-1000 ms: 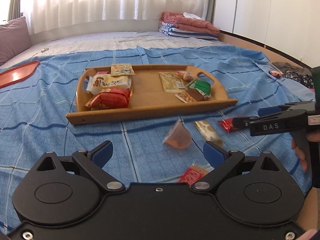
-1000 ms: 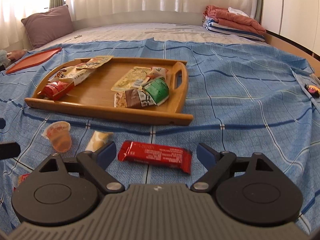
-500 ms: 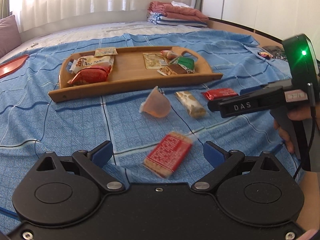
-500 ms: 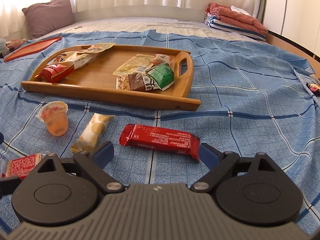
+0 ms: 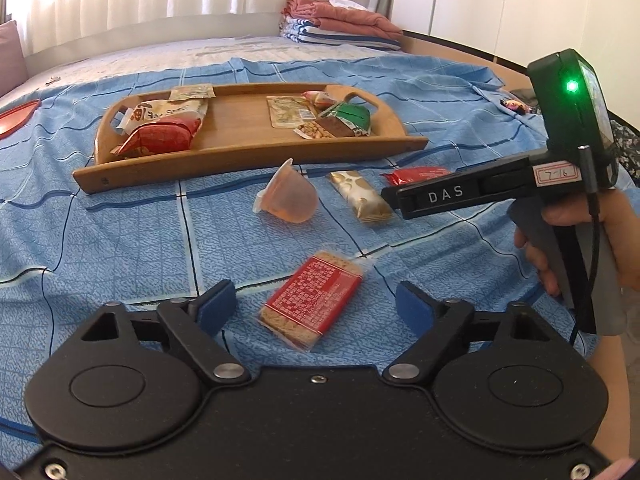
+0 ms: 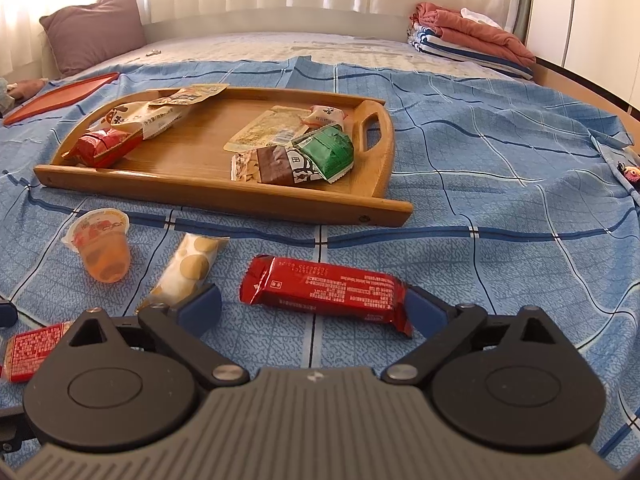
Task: Organize snacks
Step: 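Move both tools back to the sheet and grasp the red-wrapped cake with the left tool, then lift the red cake with the left tool while the right tool grasps the red wafer bar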
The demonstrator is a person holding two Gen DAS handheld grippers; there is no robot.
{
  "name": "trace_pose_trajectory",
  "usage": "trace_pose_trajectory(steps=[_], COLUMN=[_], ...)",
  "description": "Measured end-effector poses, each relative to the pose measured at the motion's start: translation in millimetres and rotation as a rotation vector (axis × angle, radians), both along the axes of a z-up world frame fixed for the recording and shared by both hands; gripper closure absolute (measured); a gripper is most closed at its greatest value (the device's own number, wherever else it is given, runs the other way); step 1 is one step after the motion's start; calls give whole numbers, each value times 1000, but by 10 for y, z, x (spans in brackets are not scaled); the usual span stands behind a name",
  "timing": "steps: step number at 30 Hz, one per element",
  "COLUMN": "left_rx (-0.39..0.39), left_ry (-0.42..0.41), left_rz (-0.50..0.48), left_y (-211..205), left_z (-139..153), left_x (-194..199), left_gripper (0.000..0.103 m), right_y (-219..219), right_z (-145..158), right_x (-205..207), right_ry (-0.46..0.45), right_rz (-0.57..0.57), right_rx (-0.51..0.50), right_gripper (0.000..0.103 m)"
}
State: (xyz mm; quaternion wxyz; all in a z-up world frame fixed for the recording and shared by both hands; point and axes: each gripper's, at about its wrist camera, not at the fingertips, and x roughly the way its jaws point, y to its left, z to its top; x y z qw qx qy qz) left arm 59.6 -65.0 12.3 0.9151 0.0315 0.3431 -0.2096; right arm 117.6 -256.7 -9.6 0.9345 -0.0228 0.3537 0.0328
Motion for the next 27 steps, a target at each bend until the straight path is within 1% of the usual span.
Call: trace_pose_trajectory(steps=[2,9,13,16,17,18,19,27], left_rx=[0,-15,-24,-26,-27,-29,-28,-5], left_ry=[-2,18,31,35,37,38,37,24], left_rz=[-7,-16,-10,1,5,8,13,50], left_y=[1,16,13,10,11,13,15,-26], left_z=[-1,2,3,4,7,8,9,24], left_x=[3,29,44,46,51,56,62,30], left_gripper=[28,50,51,56,60,65,68,69], right_y=[-9,-40,-40,-41,-40,-42,-46,-70], right_z=[-8,-40,-58,-58,-61,-63,-66,-101], right_x=[15,50,53,53,57,59,64,64], right_ry=[2,10,14,15,16,17,19,21], right_rz=[-5,-20,-22,-22,-21,-21,-22,-29], right_rx=[3,17,18,18,18,19,20,44], right_gripper=[2,0,0,0,0,0,0,0])
